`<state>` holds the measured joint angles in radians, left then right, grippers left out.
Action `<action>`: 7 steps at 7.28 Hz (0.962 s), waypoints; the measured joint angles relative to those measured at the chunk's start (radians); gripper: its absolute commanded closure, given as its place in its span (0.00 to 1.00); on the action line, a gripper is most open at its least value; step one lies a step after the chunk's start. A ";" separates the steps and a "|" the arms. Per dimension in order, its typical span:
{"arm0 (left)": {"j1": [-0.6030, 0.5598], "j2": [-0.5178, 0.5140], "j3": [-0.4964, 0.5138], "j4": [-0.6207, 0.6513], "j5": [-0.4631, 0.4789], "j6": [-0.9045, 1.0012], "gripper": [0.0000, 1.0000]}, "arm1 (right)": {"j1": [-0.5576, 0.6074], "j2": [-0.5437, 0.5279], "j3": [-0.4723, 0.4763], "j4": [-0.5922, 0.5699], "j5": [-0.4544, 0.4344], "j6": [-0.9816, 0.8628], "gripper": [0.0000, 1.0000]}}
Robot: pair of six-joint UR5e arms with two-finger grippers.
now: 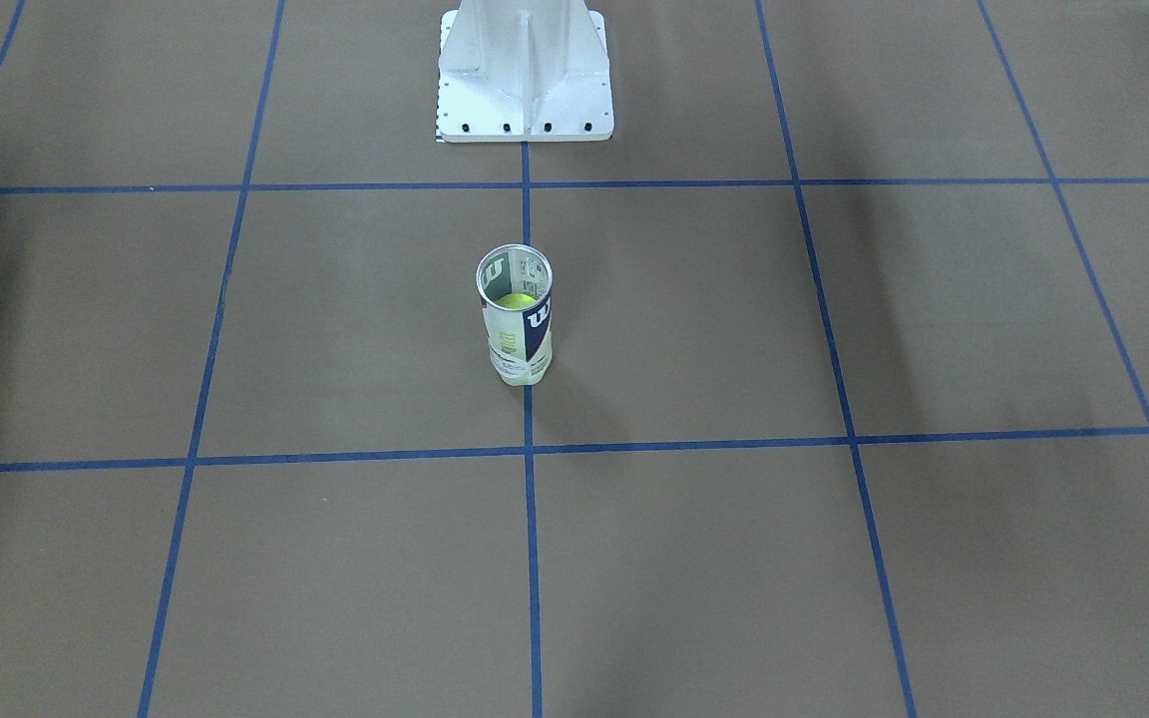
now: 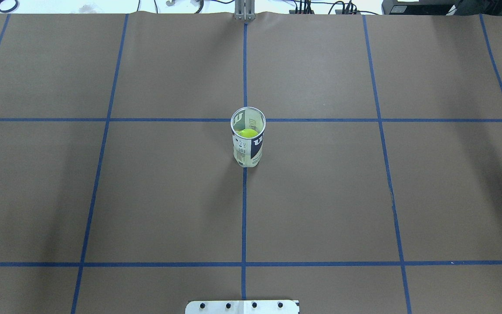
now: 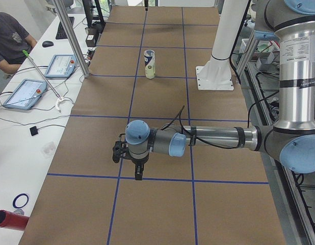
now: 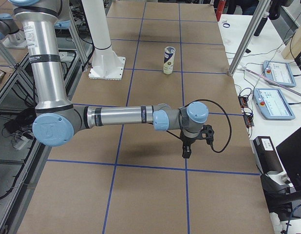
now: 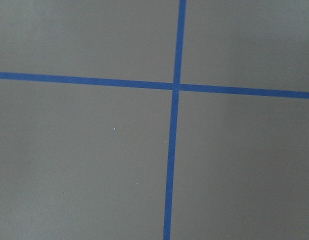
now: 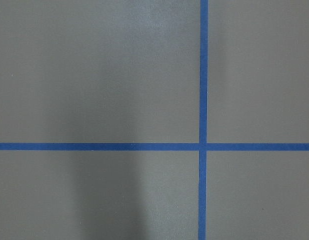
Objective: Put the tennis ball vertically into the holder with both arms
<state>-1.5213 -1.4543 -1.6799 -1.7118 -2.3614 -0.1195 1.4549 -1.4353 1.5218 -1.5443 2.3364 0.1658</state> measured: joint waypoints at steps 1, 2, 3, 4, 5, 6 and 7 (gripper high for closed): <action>0.001 0.012 0.009 0.001 0.004 0.002 0.00 | -0.001 0.001 0.001 -0.002 -0.002 0.002 0.01; 0.002 0.015 0.021 0.002 0.005 0.002 0.00 | -0.001 -0.001 0.002 -0.003 -0.002 0.005 0.01; 0.002 0.015 0.027 0.005 0.004 0.000 0.00 | -0.001 -0.003 0.004 -0.003 -0.002 0.006 0.01; 0.003 0.005 0.025 0.033 0.002 -0.008 0.00 | -0.001 -0.003 0.004 -0.003 -0.002 0.007 0.01; 0.004 -0.018 0.021 0.082 0.001 -0.016 0.00 | -0.001 -0.005 0.004 -0.003 -0.002 0.007 0.01; 0.004 -0.036 0.016 0.119 0.001 -0.019 0.00 | -0.001 -0.006 0.004 -0.003 -0.002 0.008 0.01; 0.004 -0.047 0.014 0.137 0.002 -0.021 0.00 | -0.001 -0.006 0.004 -0.003 -0.002 0.008 0.01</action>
<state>-1.5172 -1.5009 -1.6655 -1.5749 -2.3598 -0.1403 1.4537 -1.4417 1.5255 -1.5474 2.3346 0.1733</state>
